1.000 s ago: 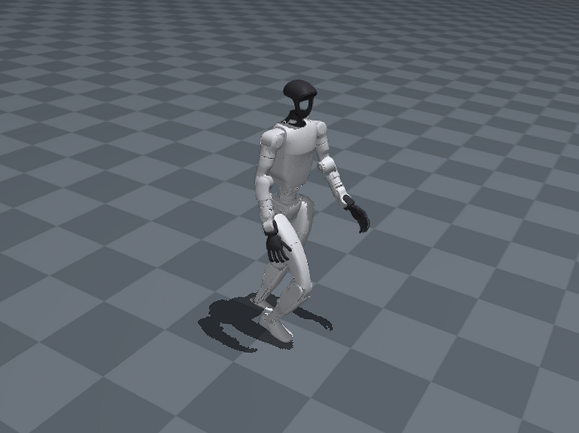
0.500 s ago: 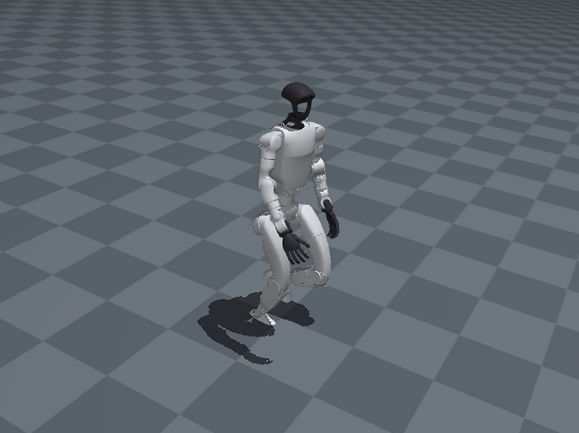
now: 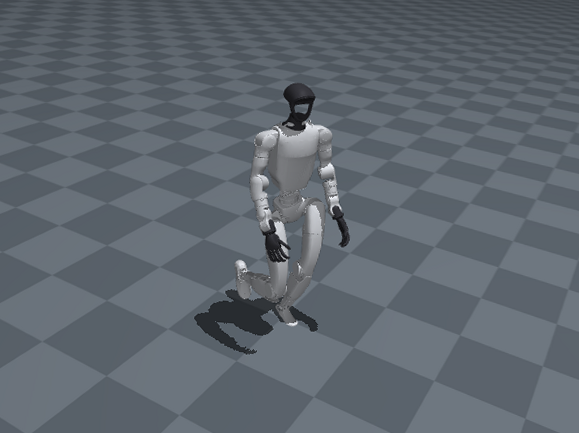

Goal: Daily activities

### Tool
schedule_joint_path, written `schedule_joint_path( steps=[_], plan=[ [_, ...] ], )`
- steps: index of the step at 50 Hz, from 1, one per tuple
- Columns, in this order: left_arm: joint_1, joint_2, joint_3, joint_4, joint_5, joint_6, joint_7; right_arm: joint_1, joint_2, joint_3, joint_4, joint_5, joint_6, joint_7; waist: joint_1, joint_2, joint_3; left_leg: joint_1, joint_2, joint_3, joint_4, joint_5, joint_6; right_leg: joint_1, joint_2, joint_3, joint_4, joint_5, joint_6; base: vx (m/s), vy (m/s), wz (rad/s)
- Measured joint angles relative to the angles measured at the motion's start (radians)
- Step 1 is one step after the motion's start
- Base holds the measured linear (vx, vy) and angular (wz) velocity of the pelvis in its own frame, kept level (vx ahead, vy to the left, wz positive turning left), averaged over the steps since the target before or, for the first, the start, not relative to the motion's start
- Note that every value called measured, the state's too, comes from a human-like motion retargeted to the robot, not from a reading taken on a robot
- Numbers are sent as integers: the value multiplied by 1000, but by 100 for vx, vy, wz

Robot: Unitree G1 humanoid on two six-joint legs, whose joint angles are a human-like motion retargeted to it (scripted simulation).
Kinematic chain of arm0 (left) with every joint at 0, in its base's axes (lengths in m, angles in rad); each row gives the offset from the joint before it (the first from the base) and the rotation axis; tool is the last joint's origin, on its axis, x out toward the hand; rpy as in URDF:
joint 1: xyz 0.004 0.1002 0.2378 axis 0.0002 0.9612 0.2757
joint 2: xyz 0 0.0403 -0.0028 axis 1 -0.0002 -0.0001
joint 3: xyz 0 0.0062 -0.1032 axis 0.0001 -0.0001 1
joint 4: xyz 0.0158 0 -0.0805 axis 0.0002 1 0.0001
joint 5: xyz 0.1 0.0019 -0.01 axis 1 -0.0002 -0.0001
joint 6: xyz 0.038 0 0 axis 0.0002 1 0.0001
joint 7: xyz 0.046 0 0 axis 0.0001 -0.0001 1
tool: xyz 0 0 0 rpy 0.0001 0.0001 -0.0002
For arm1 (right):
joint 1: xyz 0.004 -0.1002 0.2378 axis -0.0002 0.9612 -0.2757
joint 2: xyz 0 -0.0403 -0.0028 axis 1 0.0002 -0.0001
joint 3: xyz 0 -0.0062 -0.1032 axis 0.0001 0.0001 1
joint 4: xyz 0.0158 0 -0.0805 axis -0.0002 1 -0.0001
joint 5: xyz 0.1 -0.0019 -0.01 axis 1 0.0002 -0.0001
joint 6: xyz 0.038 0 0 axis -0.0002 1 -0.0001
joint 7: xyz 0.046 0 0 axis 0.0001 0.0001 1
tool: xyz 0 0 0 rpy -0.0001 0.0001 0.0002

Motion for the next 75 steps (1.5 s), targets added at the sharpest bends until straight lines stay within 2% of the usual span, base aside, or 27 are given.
schedule_joint_path(
  steps=[5,7,14,17,20,22,23,25,27,28,30,33,36,40,43,45,47,50,53,57,58,60,62,64,68,73,75],
  plan=[
    [-76,-3,-16,-37,15,-4,22,93,-17,-37,26,19,-2,-24,-59,33,24,170,5,-37,-53,-60,-4,-219,-81,-27,23,-210,-128,1,6,-64],
    [-127,-1,-12,-55,11,-7,28,109,-34,-59,37,34,1,-30,-53,91,43,289,60,-76,-176,-48,-14,-274,-32,-71,-106,-241,-154,6,1,-80],
    [-196,5,-30,-131,27,-47,22,179,-41,-115,107,64,26,-45,-37,174,71,453,164,-110,-208,-100,-46,-322,150,-85,-689,-279,-111,2,-3,-60],
    [-185,1,-41,-141,42,-53,9,199,-35,-121,127,67,32,-44,-26,176,72,460,172,-116,-76,-163,-59,-320,187,-74,-719,-288,-112,-1,-5,-46],
    [-145,-9,-55,-117,48,-46,-18,204,-26,-120,143,76,34,-40,-11,208,78,461,216,-131,121,-211,-93,-279,238,-108,-655,-253,-141,3,-6,-52],
    [-103,-18,-66,-79,51,-35,-43,194,-24,-112,145,85,31,-42,0,250,86,448,276,-133,290,-196,-141,-237,289,-147,-619,-235,-169,1,-6,-58],
    [-83,-23,-70,-53,52,-29,-61,183,-26,-105,144,92,29,-43,7,293,90,431,332,-137,390,-174,-175,-205,333,-181,-634,-222,-188,-1,-6,-67],
    [-37,-34,-81,-7,62,-14,-87,156,-33,-90,126,95,25,-50,27,353,96,374,416,-136,593,-67,-245,-163,402,-221,-643,-222,-228,-4,-4,-71],
    [1,-39,-95,27,74,3,-108,115,-44,-75,94,83,21,-64,51,384,93,278,476,-127,780,60,-285,-135,447,-233,-661,-247,-264,-5,-3,-61],
    [16,-38,-102,37,79,11,-114,90,-52,-68,76,73,19,-73,64,390,91,224,499,-120,859,102,-286,-119,459,-231,-673,-263,-278,-4,-3,-50],
    [40,-32,-115,49,86,21,-121,32,-68,-51,40,51,18,-93,89,389,87,108,541,-100,983,114,-252,-80,473,-216,-705,-290,-291,-4,-4,-40],
    [67,-19,-118,42,86,23,-115,-61,-90,-35,-7,29,16,-122,125,366,87,-66,569,-73,1043,43,-173,-4,469,-180,-765,-323,-290,-4,-4,-32],
    [91,-10,-101,23,72,16,-102,-141,-104,-25,-49,24,12,-141,150,337,93,-199,552,-48,945,-22,-128,83,450,-145,-816,-349,-277,-3,-2,-36],
    [110,-7,-70,3,32,8,-91,-224,-107,-13,-91,36,2,-148,159,294,94,-294,474,-23,610,-51,-124,191,398,-113,-882,-384,-261,-1,0,-39],
    [108,-9,-56,1,15,8,-84,-257,-99,-4,-108,33,-2,-136,139,241,73,-298,363,-24,254,-30,-133,228,317,-108,-902,-419,-246,0,0,-7],
    [111,-14,-53,2,13,9,-79,-251,-88,5,-113,27,-2,-128,132,232,70,-320,326,-34,185,-47,-135,231,297,-111,-839,-454,-245,-4,1,-6],
    [88,-10,-44,12,11,14,-76,-247,-75,11,-107,20,6,-107,111,173,57,-252,251,-17,27,19,-119,247,223,-95,-800,-490,-230,0,0,0],
    [74,-15,-49,28,20,22,-68,-193,-48,27,-77,8,15,-81,96,137,55,-253,201,-4,142,42,-104,267,183,-82,-663,-515,-203,0,0,0],
    [39,-11,-63,50,25,32,-68,-119,-14,33,-18,-1,24,-31,80,67,64,-181,121,6,170,53,-74,292,112,-57,-507,-421,-127,3,3,-5],
    [-16,-4,-75,42,27,36,-65,-17,11,39,52,5,38,37,39,-2,77,-62,20,-15,129,26,-30,198,42,-28,-194,-99,-2,0,0,0],
    [-32,0,-75,35,27,36,-62,3,13,36,65,7,40,50,29,-4,80,-32,15,-26,118,11,-24,156,38,-30,-126,-41,0,0,2,-20],
    [-67,7,-76,22,24,37,-52,38,11,24,84,10,44,65,9,3,89,37,9,-51,89,-17,-12,72,21,-29,-21,-12,-13,1,6,-23],
    [-86,8,-73,10,23,36,-38,83,10,9,95,19,46,63,-16,7,99,86,1,-62,108,-60,-6,-4,-18,-34,41,-90,-57,1,7,-26],
    [-128,13,-59,-1,16,40,-27,101,-7,-13,96,35,48,59,-20,44,116,194,33,-96,18,-67,-10,-93,-15,-54,10,-152,-112,3,5,-48],
    [-165,8,-41,-34,2,32,-10,144,-25,-56,102,67,58,42,-33,97,147,339,80,-129,-46,-100,-22,-202,16,-93,-198,-264,-153,3,2,-26],
    [-173,7,-50,-76,20,10,-30,160,-30,-97,132,85,74,30,-11,182,155,439,181,-148,-33,-158,-51,-232,173,-108,-647,-288,-124,2,-1,-24],
    [-155,0,-59,-81,32,5,-41,169,-26,-101,142,86,77,25,-2,188,160,447,187,-148,54,-194,-64,-238,202,-100,-682,-297,-122,-2,-1,-10]
  ],
)
